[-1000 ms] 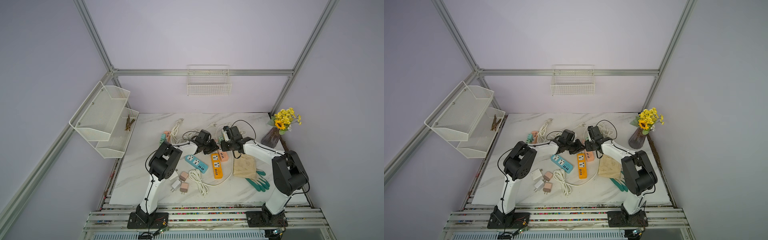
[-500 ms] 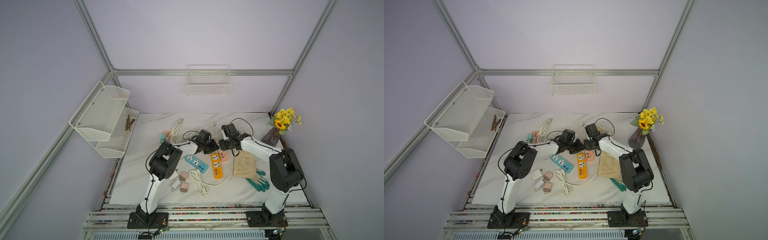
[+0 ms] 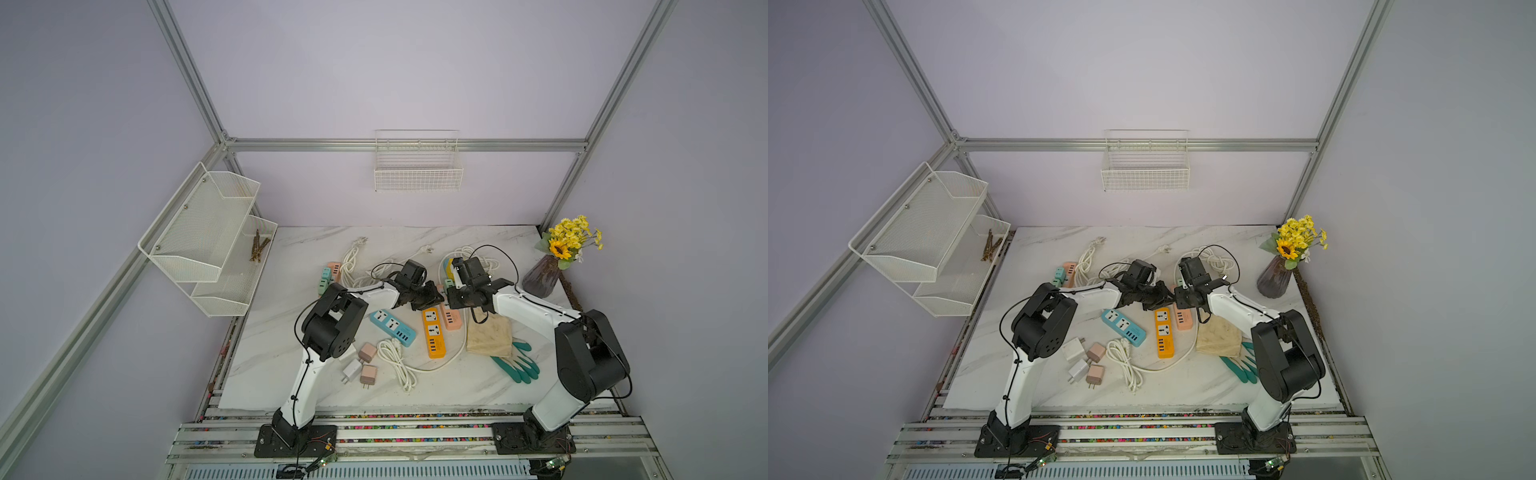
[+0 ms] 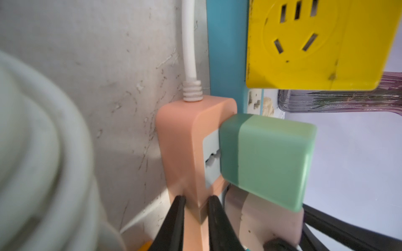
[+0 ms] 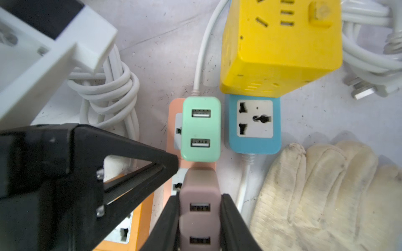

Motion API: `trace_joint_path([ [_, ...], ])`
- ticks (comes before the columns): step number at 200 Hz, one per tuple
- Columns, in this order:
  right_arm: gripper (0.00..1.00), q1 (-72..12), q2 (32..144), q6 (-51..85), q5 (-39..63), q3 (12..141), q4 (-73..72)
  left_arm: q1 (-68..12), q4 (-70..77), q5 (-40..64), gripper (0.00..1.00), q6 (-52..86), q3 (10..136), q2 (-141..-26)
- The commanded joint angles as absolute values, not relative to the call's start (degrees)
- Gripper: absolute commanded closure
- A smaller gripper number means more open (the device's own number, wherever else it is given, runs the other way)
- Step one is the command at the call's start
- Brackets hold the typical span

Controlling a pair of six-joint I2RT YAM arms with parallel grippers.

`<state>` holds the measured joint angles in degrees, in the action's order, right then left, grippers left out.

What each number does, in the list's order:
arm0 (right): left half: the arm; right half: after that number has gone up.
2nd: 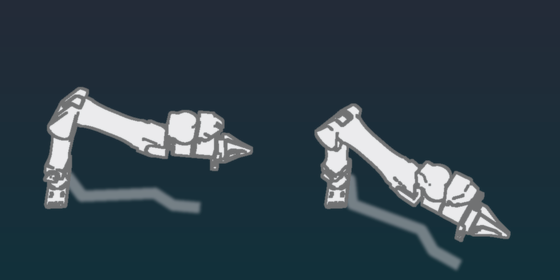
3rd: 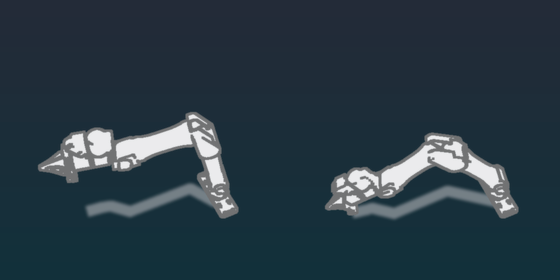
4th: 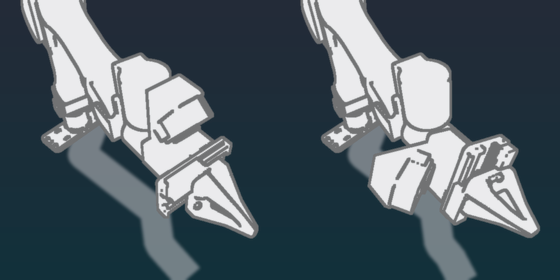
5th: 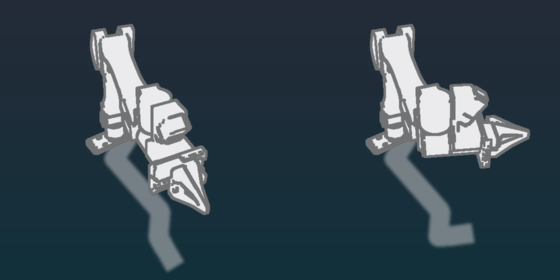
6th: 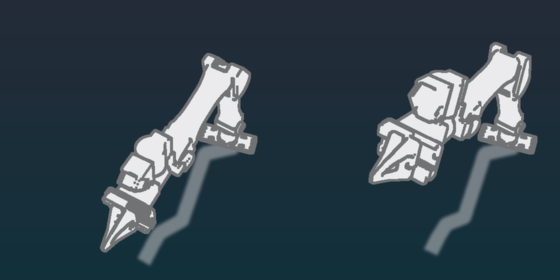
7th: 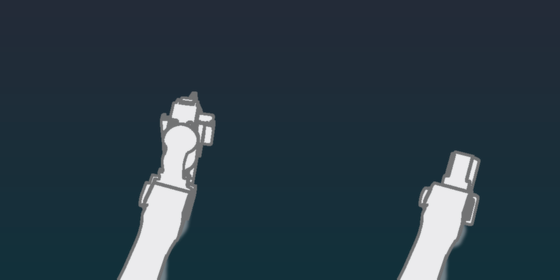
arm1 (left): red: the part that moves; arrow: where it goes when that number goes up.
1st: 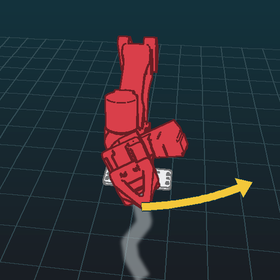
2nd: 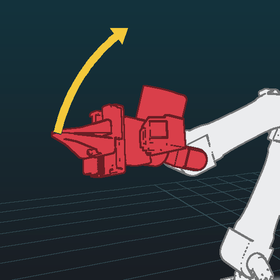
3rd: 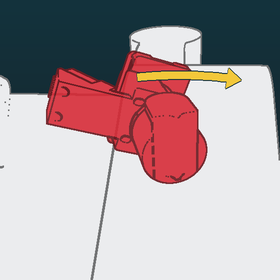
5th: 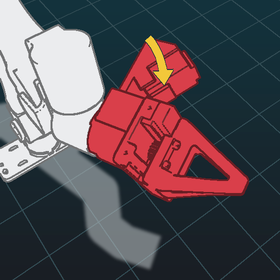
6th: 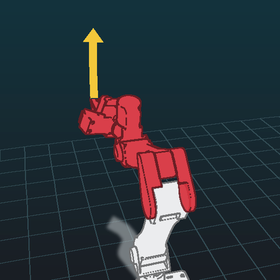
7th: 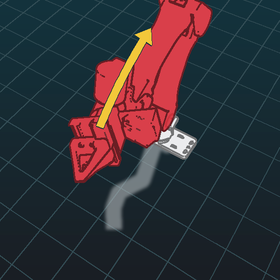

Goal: Pull the plug off the socket
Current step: Remove the plug from the socket, then place the plug at the center of the board.

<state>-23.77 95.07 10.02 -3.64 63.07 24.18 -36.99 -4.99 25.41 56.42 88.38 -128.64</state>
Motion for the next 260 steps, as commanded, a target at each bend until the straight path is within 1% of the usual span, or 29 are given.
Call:
trace_joint_path([
  [1, 0.79, -25.42, 93.02, 10.20, -1.08, 68.23, 26.45, -36.42, -13.74, 15.26, 0.77, 54.09, 86.91, -134.35],
  [31, 0.79, -25.13, 94.89, 9.96, -0.91, 69.84, 26.81, -36.46, -14.21, 14.95, 0.77, 53.55, 87.36, -134.36],
  [55, 0.80, -25.58, 96.94, 8.48, 1.91, 72.44, 28.73, -36.48, -14.53, 14.89, 0.77, 53.35, 87.78, -134.78],
  [80, 0.80, -27.06, 96.81, 8.42, -0.15, 72.74, 29.84, -36.47, -14.68, 15.40, 0.77, 53.14, 88.41, -135.13],
  [110, 0.80, -26.95, 88.83, 9.59, -4.40, 67.89, 28.81, -36.40, -14.64, 16.43, 0.75, 50.14, 89.10, -132.72],
  [133, 0.80, -26.89, 78.96, 11.01, -7.47, 62.79, 27.85, -36.34, -14.22, 17.49, 0.72, 46.09, 89.82, -128.18],
  [139, 0.80, -26.84, 76.76, 11.37, -7.68, 61.27, 27.24, -36.30, -13.78, 17.67, 0.71, 45.14, 89.76, -126.51],
  [149, 0.80, -26.47, 73.20, 11.67, -7.21, 58.91, 26.12, -36.27, -12.92, 17.88, 0.65, 43.52, 89.50, -123.69],
  [167, 0.80, -25.88, 67.68, 12.19, -4.08, 54.72, 23.07, -36.30, -12.65, 17.77, 0.56, 39.49, 89.27, -118.73],
  [196, 0.79, -24.59, 60.04, 13.76, 3.90, 47.44, 15.42, -36.30, -11.48, 14.01, 0.48, 33.20, 83.89, -108.77],
  [224, 0.80, -22.72, 54.36, 17.89, 14.96, 40.32, 5.00, -36.30, -5.01, 8.47, 0.44, 28.30, 69.94, -94.89],
  [242, 0.79, -21.56, 53.03, 21.68, 23.50, 36.20, -2.77, -36.33, -0.01, 3.98, 0.42, 26.06, 59.86, -84.94],
  [260, 0.80, -21.09, 54.10, 25.83, 31.29, 33.41, -10.02, -36.33, 4.59, -0.91, 0.33, 24.34, 50.27, -74.36],
])
